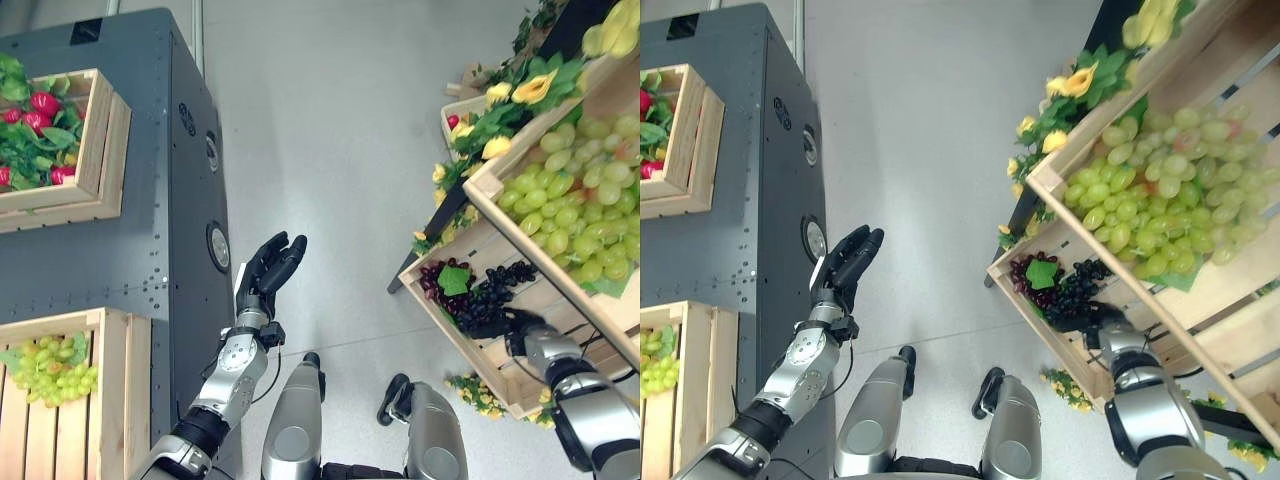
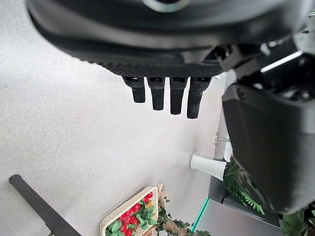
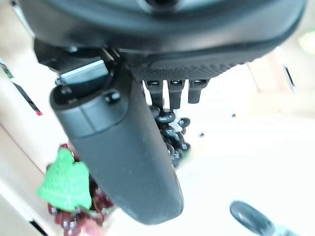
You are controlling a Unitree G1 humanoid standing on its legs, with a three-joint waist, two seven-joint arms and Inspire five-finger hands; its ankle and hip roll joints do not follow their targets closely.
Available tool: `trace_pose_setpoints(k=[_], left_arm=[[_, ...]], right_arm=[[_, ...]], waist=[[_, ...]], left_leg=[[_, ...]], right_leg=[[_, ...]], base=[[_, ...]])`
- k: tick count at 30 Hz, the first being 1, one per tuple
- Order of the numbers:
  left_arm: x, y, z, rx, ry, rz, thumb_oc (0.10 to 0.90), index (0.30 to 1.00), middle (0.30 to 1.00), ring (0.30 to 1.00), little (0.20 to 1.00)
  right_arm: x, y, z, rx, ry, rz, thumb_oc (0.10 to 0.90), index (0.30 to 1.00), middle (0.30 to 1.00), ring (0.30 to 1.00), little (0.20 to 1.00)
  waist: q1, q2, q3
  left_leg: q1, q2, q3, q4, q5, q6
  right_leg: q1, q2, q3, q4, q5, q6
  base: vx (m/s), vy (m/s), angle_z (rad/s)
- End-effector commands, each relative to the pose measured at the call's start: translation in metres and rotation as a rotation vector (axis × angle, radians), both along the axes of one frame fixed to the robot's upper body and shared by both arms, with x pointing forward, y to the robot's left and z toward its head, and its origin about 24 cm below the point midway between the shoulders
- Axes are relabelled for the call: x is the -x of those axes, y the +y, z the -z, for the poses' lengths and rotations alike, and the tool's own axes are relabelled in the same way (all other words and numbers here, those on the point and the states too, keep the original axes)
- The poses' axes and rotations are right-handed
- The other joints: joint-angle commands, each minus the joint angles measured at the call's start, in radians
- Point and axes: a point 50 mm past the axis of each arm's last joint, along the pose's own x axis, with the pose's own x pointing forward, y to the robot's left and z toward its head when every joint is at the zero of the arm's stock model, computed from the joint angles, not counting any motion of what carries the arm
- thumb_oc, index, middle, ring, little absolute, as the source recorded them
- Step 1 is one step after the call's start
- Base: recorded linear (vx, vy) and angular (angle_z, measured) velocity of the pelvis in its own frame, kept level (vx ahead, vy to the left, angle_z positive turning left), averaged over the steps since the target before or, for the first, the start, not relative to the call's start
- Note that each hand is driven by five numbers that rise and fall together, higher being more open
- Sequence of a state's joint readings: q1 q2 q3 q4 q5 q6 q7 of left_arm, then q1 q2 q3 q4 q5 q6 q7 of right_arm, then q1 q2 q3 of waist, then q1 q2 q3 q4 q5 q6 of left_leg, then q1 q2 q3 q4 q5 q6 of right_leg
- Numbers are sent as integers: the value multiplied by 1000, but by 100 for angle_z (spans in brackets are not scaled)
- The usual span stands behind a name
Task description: Pick up the fruits from the basket on one side to the basket on the other side
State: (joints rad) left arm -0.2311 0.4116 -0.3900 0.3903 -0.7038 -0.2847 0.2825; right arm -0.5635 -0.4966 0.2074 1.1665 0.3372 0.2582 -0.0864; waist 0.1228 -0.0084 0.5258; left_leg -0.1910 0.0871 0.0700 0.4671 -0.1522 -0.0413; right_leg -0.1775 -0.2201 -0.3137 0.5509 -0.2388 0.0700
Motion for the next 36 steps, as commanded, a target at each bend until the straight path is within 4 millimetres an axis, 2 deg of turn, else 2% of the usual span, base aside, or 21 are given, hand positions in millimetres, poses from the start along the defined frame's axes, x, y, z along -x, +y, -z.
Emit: trace_pose_setpoints(k=[1, 5, 8, 12, 14, 20, 25, 31, 36], left_arm=[[-3, -9, -22, 41, -138, 18, 800, 900, 900, 900, 900], [2, -5, -10, 30, -91, -4, 800, 900, 900, 900, 900], [13, 1, 7, 24, -24, -41, 800, 900, 900, 900, 900], [28, 10, 23, 13, 44, -84, 800, 900, 900, 900, 900], [40, 18, 37, 4, 100, -122, 800, 900, 900, 900, 900], [70, 38, 65, 1, 225, -228, 800, 900, 900, 900, 900], [84, 43, 75, 7, 266, -265, 800, 900, 900, 900, 900], [82, 42, 75, 0, 269, -254, 800, 900, 900, 900, 900], [81, 40, 73, -17, 261, -261, 800, 900, 900, 900, 900]], right_arm=[[-10, -2, -13, -2, -140, 35, 800, 900, 900, 900, 900], [-3, 24, 6, -135, -177, 19, 800, 900, 900, 900, 900], [9, 49, 19, -256, -244, -32, 800, 900, 900, 900, 900], [22, 77, 21, -367, -351, -137, 800, 900, 900, 900, 900], [32, 99, 21, -441, -402, -191, 800, 900, 900, 900, 900], [55, 136, 19, -591, -436, -321, 800, 900, 900, 900, 900], [65, 153, 22, -643, -400, -381, 800, 900, 900, 900, 900], [67, 170, 22, -672, -347, -443, 800, 900, 900, 900, 900], [70, 187, 22, -698, -305, -533, 800, 900, 900, 900, 900]], waist=[[-12, -5, -122], [-22, -8, -177], [-31, -4, -231], [-42, 1, -272], [-48, 5, -293], [-54, 3, -332], [-40, 1, -352], [-18, 0, -363], [18, 0, -364]], left_leg=[[70, -19, 72, -79, -32, 59], [130, -32, 72, -208, 22, 56], [183, -44, 64, -314, 61, 50], [220, -48, 59, -386, 84, 47], [241, -50, 55, -433, 98, 45], [282, -54, 40, -522, 126, 40], [288, -58, 22, -554, 137, 35], [286, -61, 1, -554, 141, 34], [300, -68, -14, -554, 134, 33]], right_leg=[[94, 33, 20, -133, 52, -47], [151, 53, 21, -254, 93, -40], [203, 67, 21, -354, 123, -31], [236, 72, 16, -419, 149, -24], [253, 74, 14, -456, 163, -19], [296, 76, -6, -546, 198, -7], [322, 74, -41, -592, 216, 1], [339, 69, -72, -599, 215, 4], [365, 62, -85, -601, 203, 12]], base=[[39, -13, -9], [88, -7, -6], [140, 2, 7], [73, -2, 6], [45, 3, 4], [23, -5, 12], [29, -8, 16], [52, -4, 15], [80, 34, 10]])
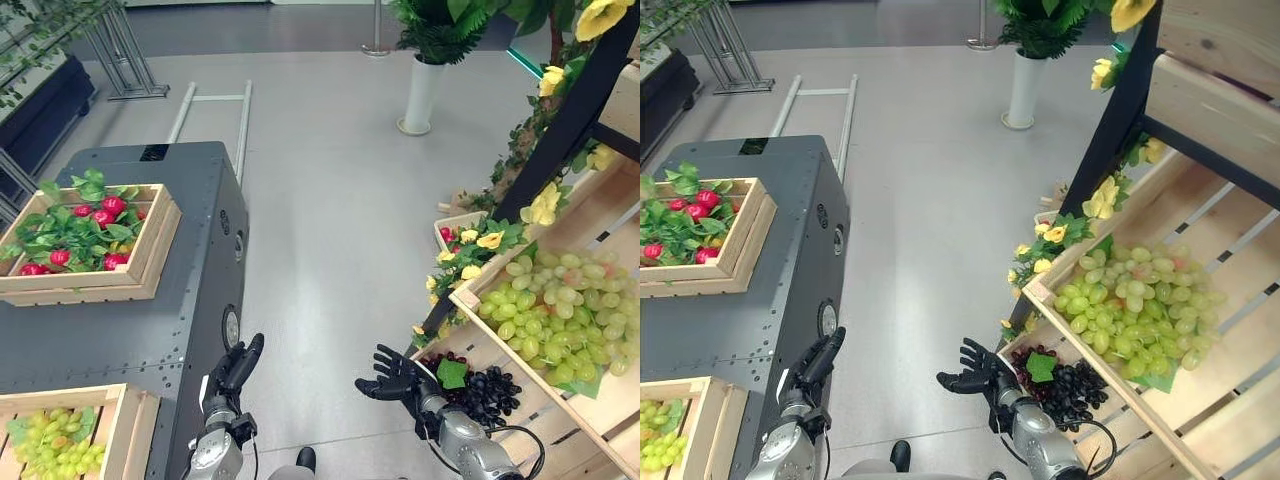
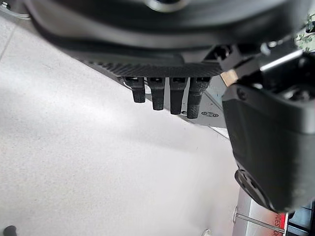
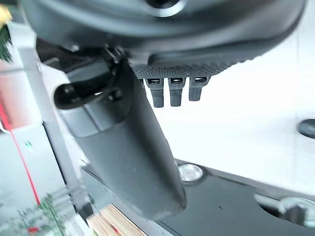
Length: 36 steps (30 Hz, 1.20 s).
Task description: Pick up the fruits from the basket on one side to the basket on the other side
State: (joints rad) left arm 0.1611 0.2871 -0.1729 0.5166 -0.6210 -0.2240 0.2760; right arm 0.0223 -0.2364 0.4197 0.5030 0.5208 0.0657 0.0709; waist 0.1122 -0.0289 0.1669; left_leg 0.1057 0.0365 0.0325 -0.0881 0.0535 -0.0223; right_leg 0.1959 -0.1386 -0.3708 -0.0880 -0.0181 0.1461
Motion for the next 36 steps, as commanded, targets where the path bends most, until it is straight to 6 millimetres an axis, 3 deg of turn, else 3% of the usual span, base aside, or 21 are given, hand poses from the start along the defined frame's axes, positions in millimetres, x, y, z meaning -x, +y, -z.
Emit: trace_pose_setpoints(k=[1, 5, 8, 9, 10, 12, 13, 14, 15, 16, 19, 20, 23, 24, 25, 26, 29, 30, 31, 34, 36], left_arm=[[-38, -3, -33, -74, -199, 39, 800, 900, 900, 900, 900], [-38, 0, -36, -141, -198, 44, 800, 900, 900, 900, 900], [-39, 1, -41, -256, -192, 102, 800, 900, 900, 900, 900], [-41, 3, -45, -373, -190, 156, 800, 900, 900, 900, 900], [-43, 6, -48, -419, -189, 179, 800, 900, 900, 900, 900], [-43, 10, -50, -458, -178, 197, 800, 900, 900, 900, 900], [-44, 13, -50, -465, -168, 199, 800, 900, 900, 900, 900], [-48, 16, -52, -462, -172, 214, 800, 900, 900, 900, 900], [-48, 16, -52, -462, -173, 214, 800, 900, 900, 900, 900], [-55, 14, -55, -449, -192, 238, 800, 900, 900, 900, 900], [-68, 3, -58, -425, -225, 278, 800, 900, 900, 900, 900], [-68, -2, -56, -408, -222, 282, 800, 900, 900, 900, 900], [-61, -10, -50, -310, -233, 264, 800, 900, 900, 900, 900], [-62, -15, -49, -289, -240, 307, 800, 900, 900, 900, 900], [-63, -16, -49, -286, -242, 312, 800, 900, 900, 900, 900], [-69, -27, -50, -274, -246, 376, 800, 900, 900, 900, 900], [-72, -37, -51, -255, -259, 400, 800, 900, 900, 900, 900], [-72, -39, -51, -252, -259, 406, 800, 900, 900, 900, 900], [-73, -43, -51, -246, -265, 442, 800, 900, 900, 900, 900], [-79, -51, -56, -262, -298, 501, 800, 900, 900, 900, 900], [-82, -56, -58, -287, -297, 520, 800, 900, 900, 900, 900]], right_arm=[[-28, 23, -37, -105, -186, -112, 800, 900, 900, 900, 900], [-32, 29, -41, -92, -209, -111, 800, 900, 900, 900, 900], [-37, 31, -45, -91, -217, -69, 800, 900, 900, 900, 900], [-39, 30, -47, -81, -227, -30, 800, 900, 900, 900, 900], [-40, 27, -48, -63, -242, -10, 800, 900, 900, 900, 900], [-40, 23, -50, -38, -249, -1, 800, 900, 900, 900, 900], [-40, 21, -50, -21, -248, 10, 800, 900, 900, 900, 900], [-40, 17, -52, -5, -256, 55, 800, 900, 900, 900, 900], [-40, 16, -52, -4, -257, 55, 800, 900, 900, 900, 900], [-40, 12, -54, -12, -266, 82, 800, 900, 900, 900, 900], [-45, 4, -56, -8, -292, 124, 800, 900, 900, 900, 900], [-49, 2, -54, -5, -281, 126, 800, 900, 900, 900, 900], [-52, -1, -52, -29, -269, 127, 800, 900, 900, 900, 900], [-52, -5, -53, -32, -272, 155, 800, 900, 900, 900, 900], [-51, -6, -53, -33, -273, 160, 800, 900, 900, 900, 900], [-49, -17, -52, -26, -271, 216, 800, 900, 900, 900, 900], [-47, -29, -51, -13, -272, 261, 800, 900, 900, 900, 900], [-46, -30, -50, -15, -268, 271, 800, 900, 900, 900, 900], [-44, -35, -49, -35, -265, 313, 800, 900, 900, 900, 900], [-41, -40, -50, -54, -284, 374, 800, 900, 900, 900, 900], [-41, -39, -50, -64, -267, 424, 800, 900, 900, 900, 900]], waist=[[34, 20, -5], [61, 17, -4], [76, 14, -2], [70, 19, 7], [62, 25, 16], [50, 33, 28], [39, 41, 32], [8, 47, 34], [5, 48, 33], [-33, 52, 34], [-70, 53, 29], [-65, 48, 28], [-41, 33, 20], [-49, 26, 15], [-53, 25, 12], [-76, 4, 8], [-95, -4, 5], [-100, -4, 5], [-119, -1, 7], [-157, 22, 15], [-157, 36, 20]], left_leg=[[4, -19, 21, 1, -71, 15], [5, -33, 3, 2, -73, 28], [-5, -60, -26, 15, -81, 58], [-12, -91, -59, 24, -83, 89], [-15, -105, -81, 30, -83, 98], [-15, -116, -107, 29, -77, 103], [-25, -115, -123, 30, -65, 102], [-32, -118, -180, 23, -51, 92], [-34, -118, -184, 23, -50, 91], [-45, -131, -247, 36, -48, 90], [-70, -154, -328, 55, -54, 90], [-81, -154, -333, 68, -53, 84], [-90, -127, -271, 47, -26, 53], [-110, -96, -159, 65, -35, 39], [-117, -90, -134, 71, -37, 36], [-153, -47, -17, 136, -55, 17], [-128, 14, 83, 144, -66, 4], [-115, 29, 105, 144, -75, -3], [-98, 72, 174, 146, -72, -15], [-58, 136, 305, 101, -51, -33], [-63, 123, 277, 78, -30, -49]], right_leg=[[-4, -21, -31, 37, -17, -62], [2, -36, -43, 60, -26, -52], [-15, -68, -37, 173, -21, -46], [-99, -107, 10, 402, 19, -37], [-159, -106, 49, 516, 25, -39], [-217, -94, 87, 608, 23, -51], [-243, -69, 110, 608, 23, -67], [-272, 30, 194, 500, 0, -78], [-273, 36, 198, 491, 0, -78], [-289, 119, 319, 362, -16, -91], [-302, 188, 449, 268, -29, -115], [-278, 185, 426, 263, -41, -123], [-182, 170, 352, 147, -28, -133], [-161, 156, 306, 124, -34, -135], [-159, 152, 296, 121, -36, -136], [-136, 120, 227, 108, -40, -145], [-114, 89, 140, 118, -64, -159], [-105, 83, 125, 126, -78, -157], [-96, 69, 83, 150, -99, -163], [-102, 39, -4, 229, -150, -171], [-101, 23, -11, 241, -148, -155]], base=[[92, 125, 3], [76, 141, 12], [87, 216, 22], [65, 237, 28], [71, 247, 47], [23, 63, 55], [29, -123, 56], [24, -138, 47], [80, -263, 106], [56, -175, 107], [51, -252, 167], [85, -342, 194], [80, -257, 139], [36, -137, 57], [11, -100, 96], [-5, -43, 175], [11, 24, 158], [49, 89, 83], [63, 115, 59], [18, 214, 104], [0, 252, 109]])
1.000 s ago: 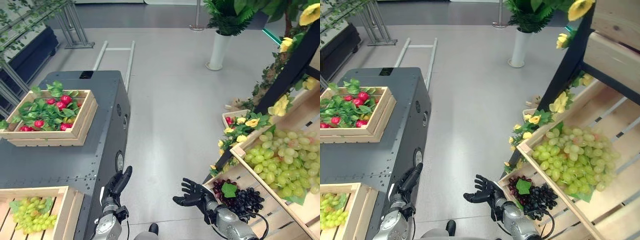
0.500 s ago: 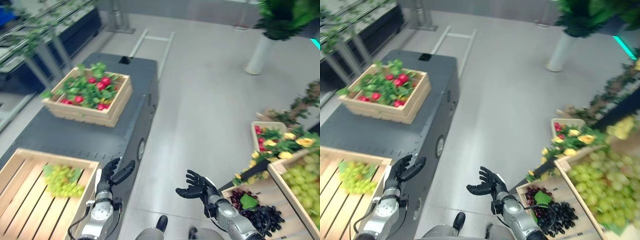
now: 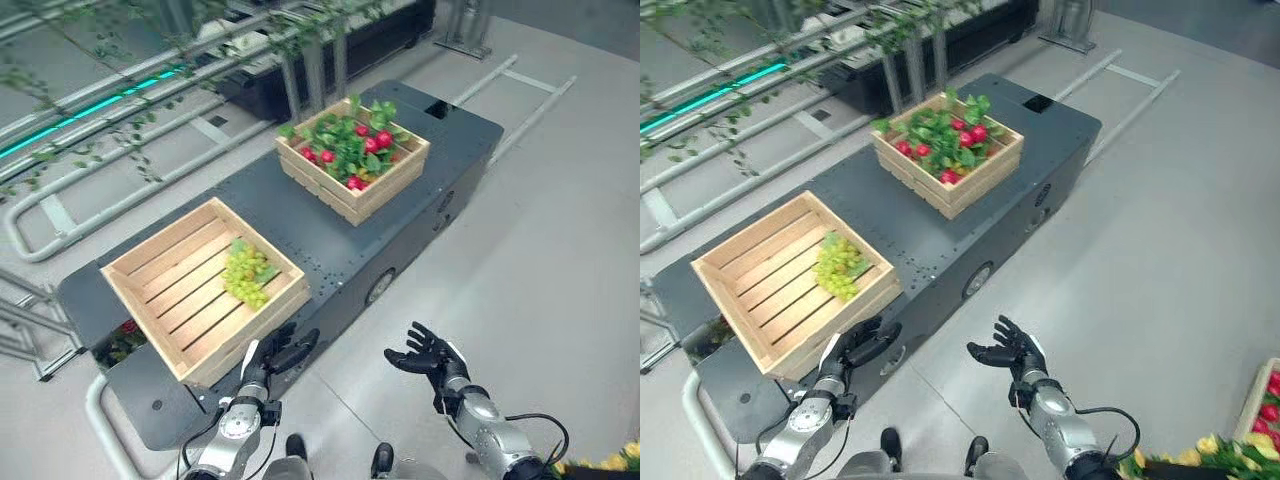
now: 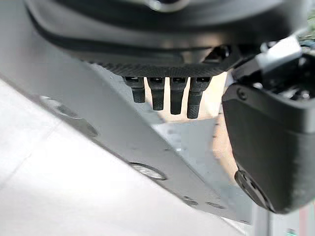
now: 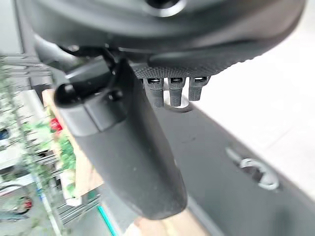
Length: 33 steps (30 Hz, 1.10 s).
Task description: Pick up the fruits from the basket on one side to the basket on the other side
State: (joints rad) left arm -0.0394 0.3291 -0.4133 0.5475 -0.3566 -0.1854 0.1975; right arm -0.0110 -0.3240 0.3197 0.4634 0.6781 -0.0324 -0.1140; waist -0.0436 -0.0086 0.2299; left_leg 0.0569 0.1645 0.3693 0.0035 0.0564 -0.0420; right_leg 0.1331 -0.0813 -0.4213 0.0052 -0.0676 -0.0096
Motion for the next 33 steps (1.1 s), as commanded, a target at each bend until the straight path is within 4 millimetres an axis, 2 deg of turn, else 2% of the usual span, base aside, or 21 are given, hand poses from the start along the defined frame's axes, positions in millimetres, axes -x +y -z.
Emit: trace_pose_setpoints(k=[1, 3, 6, 10, 17, 19, 20, 21, 22, 24, 25, 26, 27, 28, 29, 30, 31, 33], left_arm=[[-30, -4, -41, -19, -241, 36, 800, 900, 900, 900, 900], [-29, 0, -47, -46, -274, 47, 800, 900, 900, 900, 900], [-28, 8, -46, -63, -268, 18, 800, 900, 900, 900, 900], [-26, 7, -48, -123, -295, 52, 800, 900, 900, 900, 900], [-33, 2, -72, -249, -442, 135, 800, 900, 900, 900, 900], [-36, 3, -79, -262, -476, 145, 800, 900, 900, 900, 900], [-38, 3, -85, -262, -507, 165, 800, 900, 900, 900, 900], [-38, 3, -88, -261, -520, 173, 800, 900, 900, 900, 900], [-38, 1, -99, -250, -590, 207, 800, 900, 900, 900, 900], [-35, -2, -110, -236, -666, 234, 800, 900, 900, 900, 900], [-34, -4, -126, -237, -752, 239, 800, 900, 900, 900, 900], [-35, -4, -131, -232, -772, 235, 800, 900, 900, 900, 900], [-36, -4, -133, -226, -780, 230, 800, 900, 900, 900, 900], [-40, -4, -142, -201, -814, 210, 800, 900, 900, 900, 900], [-43, -4, -148, -183, -834, 204, 800, 900, 900, 900, 900], [-50, -6, -159, -132, -871, 202, 800, 900, 900, 900, 900], [-53, -6, -161, -56, -860, 176, 800, 900, 900, 900, 900], [-52, -7, -160, -33, -858, 129, 800, 900, 900, 900, 900]], right_arm=[[-14, 13, -25, -111, -158, 89, 800, 900, 900, 900, 900], [-14, 18, -25, -209, -167, 54, 800, 900, 900, 900, 900], [-11, 21, -21, -182, -154, 63, 800, 900, 900, 900, 900], [-10, 22, -20, -222, -146, 168, 800, 900, 900, 900, 900], [-14, 21, -26, -199, -171, 283, 800, 900, 900, 900, 900], [-16, 19, -27, -193, -165, 310, 800, 900, 900, 900, 900], [-15, 16, -26, -179, -160, 336, 800, 900, 900, 900, 900], [-15, 15, -26, -176, -161, 340, 800, 900, 900, 900, 900], [-11, 14, -26, -180, -165, 346, 800, 900, 900, 900, 900], [-7, 12, -26, -180, -166, 351, 800, 900, 900, 900, 900], [-2, 11, -22, -185, -161, 349, 800, 900, 900, 900, 900], [-2, 10, -22, -186, -165, 345, 800, 900, 900, 900, 900], [-2, 10, -22, -186, -166, 343, 800, 900, 900, 900, 900], [-5, 10, -24, -188, -180, 334, 800, 900, 900, 900, 900], [-9, 11, -26, -190, -192, 331, 800, 900, 900, 900, 900], [-17, 11, -31, -191, -212, 335, 800, 900, 900, 900, 900], [-21, 9, -29, -174, -185, 364, 800, 900, 900, 900, 900], [-21, 10, -29, -171, -176, 364, 800, 900, 900, 900, 900]], waist=[[2, 19, -41], [11, 28, -38], [18, 35, -46], [30, 33, -62], [51, 31, -54], [59, 31, -47], [61, 31, -39], [61, 30, -36], [46, 30, -14], [32, 27, 1], [17, 27, 28], [15, 31, 34], [14, 32, 36], [11, 32, 45], [12, 31, 53], [8, 28, 65], [6, 25, 60], [9, 18, 57]], left_leg=[[-15, -8, -67, -16, -29, -32], [20, -28, -66, -46, -28, -24], [42, -47, -76, -72, -28, -17], [58, -66, -99, -91, -42, -7], [50, -101, -114, -91, -68, 25], [46, -116, -122, -91, -74, 40], [38, -135, -129, -84, -82, 59], [34, -140, -129, -79, -84, 66], [28, -157, -143, -66, -94, 89], [25, -167, -163, -57, -101, 98], [39, -162, -194, -63, -100, 96], [33, -150, -200, -67, -87, 93], [34, -147, -205, -68, -86, 91], [31, -136, -215, -72, -86, 81], [28, -133, -217, -76, -89, 78], [20, -128, -228, -85, -97, 76], [12, -109, -245, -90, -87, 73], [10, -96, -236, -75, -80, 63]], right_leg=[[-37, -40, 38, 145, -93, 7], [-20, -56, 29, 116, -68, 28], [-3, -67, 30, 88, -48, 45], [20, -72, 27, 29, -14, 71], [13, -104, 27, 13, 24, 104], [1, -120, 35, 60, 15, 105], [-22, -145, 46, 164, 24, 109], [-38, -155, 52, 208, 31, 110], [-134, -175, 106, 428, 53, 111], [-201, -163, 151, 526, 60, 109], [-253, -134, 189, 506, 73, 100], [-258, -115, 191, 440, 77, 82], [-257, -110, 195, 418, 76, 80], [-247, -101, 210, 267, 95, 81], [-247, -103, 220, 204, 116, 86], [-258, -98, 272, 87, 161, 99], [-223, -68, 301, 72, 107, 99], [-201, -63, 280, 73, 97, 97]], base=[[11, 222, 56], [107, 229, 16], [105, 171, 13], [113, 152, 12], [67, 182, 12], [74, 219, -3], [59, 186, -3], [72, 261, 0], [40, 159, 8], [71, 37, 36], [66, -148, 48], [66, -190, 37], [29, -249, 41], [27, -235, 33], [4, -337, 35], [43, -449, 22], [109, -493, 37], [116, -308, 58]])
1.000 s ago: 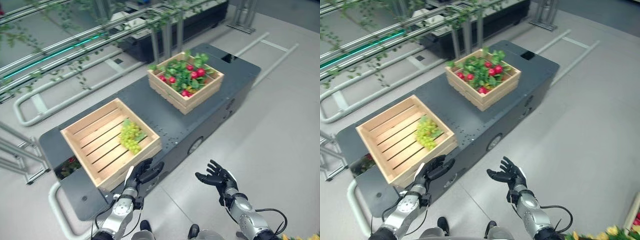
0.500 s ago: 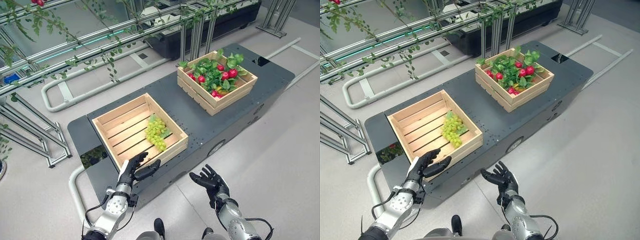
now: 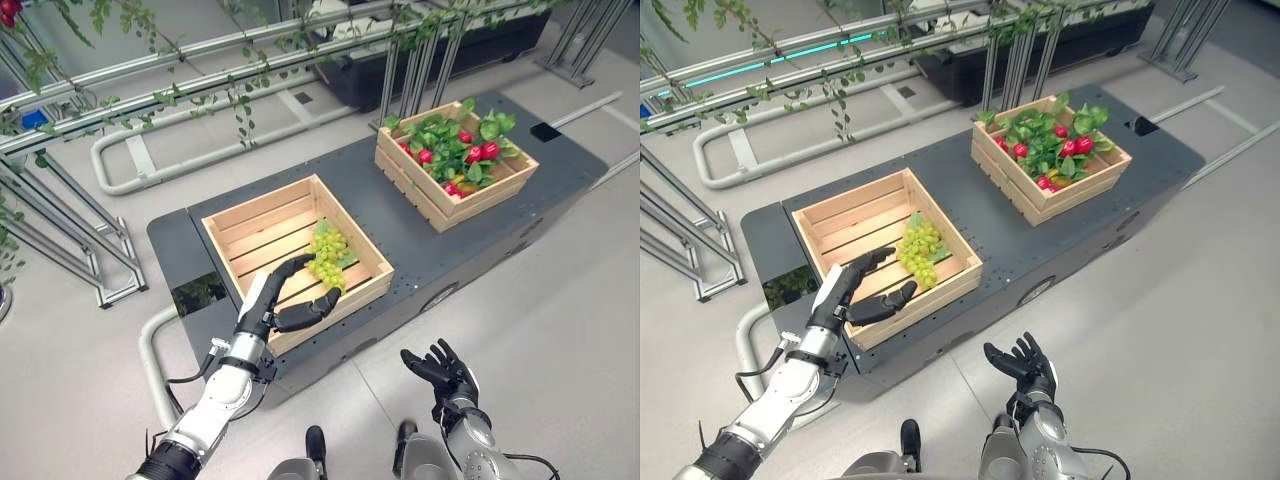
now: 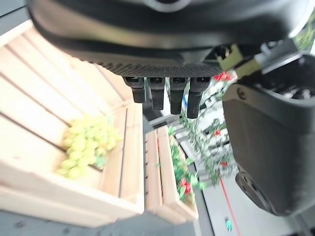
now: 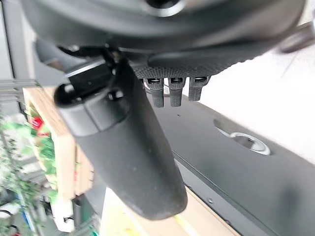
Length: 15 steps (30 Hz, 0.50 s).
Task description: Pick up the fruits from the basket on one side to the basket on the other side
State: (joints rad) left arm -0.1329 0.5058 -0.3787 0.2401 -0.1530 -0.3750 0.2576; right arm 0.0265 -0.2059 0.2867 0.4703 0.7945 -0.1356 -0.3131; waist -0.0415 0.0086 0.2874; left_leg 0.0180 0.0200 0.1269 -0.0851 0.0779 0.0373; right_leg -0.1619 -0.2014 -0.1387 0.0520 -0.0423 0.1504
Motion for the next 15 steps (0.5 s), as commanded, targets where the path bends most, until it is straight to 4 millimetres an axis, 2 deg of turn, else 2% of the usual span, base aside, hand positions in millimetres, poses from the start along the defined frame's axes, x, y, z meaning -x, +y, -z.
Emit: trace_pose_setpoints(k=[1, 2, 4, 5, 6, 7, 8, 9, 11, 15], left_arm=[[-6, -13, -52, 168, -272, 27, 800, 900, 900, 900, 900], [-3, -12, -52, 163, -295, 10, 800, 900, 900, 900, 900], [-1, -12, -53, 164, -322, 8, 800, 900, 900, 900, 900], [-1, -14, -58, 159, -354, 16, 800, 900, 900, 900, 900], [-1, -16, -62, 157, -383, 24, 800, 900, 900, 900, 900], [-1, -18, -66, 156, -408, 27, 800, 900, 900, 900, 900], [-2, -18, -69, 154, -430, 24, 800, 900, 900, 900, 900], [-3, -13, -72, 139, -453, -3, 800, 900, 900, 900, 900], [-6, -3, -83, 117, -488, -51, 800, 900, 900, 900, 900], [-20, 11, -105, 13, -534, -160, 800, 900, 900, 900, 900]], right_arm=[[-30, 0, -38, -26, -214, 61, 800, 900, 900, 900, 900], [-27, -2, -39, -3, -220, 43, 800, 900, 900, 900, 900], [-24, -9, -36, 16, -198, 62, 800, 900, 900, 900, 900], [-24, -16, -37, 25, -200, 78, 800, 900, 900, 900, 900], [-25, -20, -39, 40, -212, 84, 800, 900, 900, 900, 900], [-26, -22, -42, 52, -224, 85, 800, 900, 900, 900, 900], [-29, -24, -43, 61, -233, 80, 800, 900, 900, 900, 900], [-31, -28, -44, 73, -234, 66, 800, 900, 900, 900, 900], [-30, -31, -44, 58, -231, 70, 800, 900, 900, 900, 900], [-34, -31, -43, 69, -215, 65, 800, 900, 900, 900, 900]], waist=[[6, -5, -3], [9, -17, -8], [6, -30, -9], [9, -34, 6], [12, -31, 22], [15, -26, 34], [13, -17, 40], [10, -11, 43], [4, -6, 40], [2, 6, 55]], left_leg=[[42, 60, 14, 28, -97, -27], [33, 73, 40, 68, -98, -39], [3, 93, 74, 151, -109, -58], [-60, 102, 52, 265, -92, -74], [-107, 103, 25, 311, -75, -85], [-133, 104, 6, 316, -53, -97], [-126, 111, 19, 262, -52, -101], [-91, 105, 34, 230, -80, -88], [-71, 86, 21, 207, -96, -80], [-52, 71, 13, 167, -94, -79]], right_leg=[[106, 61, -18, 33, 54, -68], [128, 59, -54, 24, 46, -77], [151, 60, -76, 22, 33, -96], [164, 67, -79, 29, 17, -117], [171, 71, -83, 39, 3, -128], [174, 72, -88, 49, -8, -134], [178, 71, -98, 58, -19, -134], [179, 57, -102, 80, -37, -130], [167, 46, -93, 91, -42, -117], [150, 37, -93, 84, -31, -98]], base=[[134, -238, 68], [161, -267, 70], [123, -196, 42], [28, -103, 19], [-31, -32, 25], [-20, 70, 18], [77, 177, 12], [132, 213, -7], [117, 175, -14], [51, 102, -9]])
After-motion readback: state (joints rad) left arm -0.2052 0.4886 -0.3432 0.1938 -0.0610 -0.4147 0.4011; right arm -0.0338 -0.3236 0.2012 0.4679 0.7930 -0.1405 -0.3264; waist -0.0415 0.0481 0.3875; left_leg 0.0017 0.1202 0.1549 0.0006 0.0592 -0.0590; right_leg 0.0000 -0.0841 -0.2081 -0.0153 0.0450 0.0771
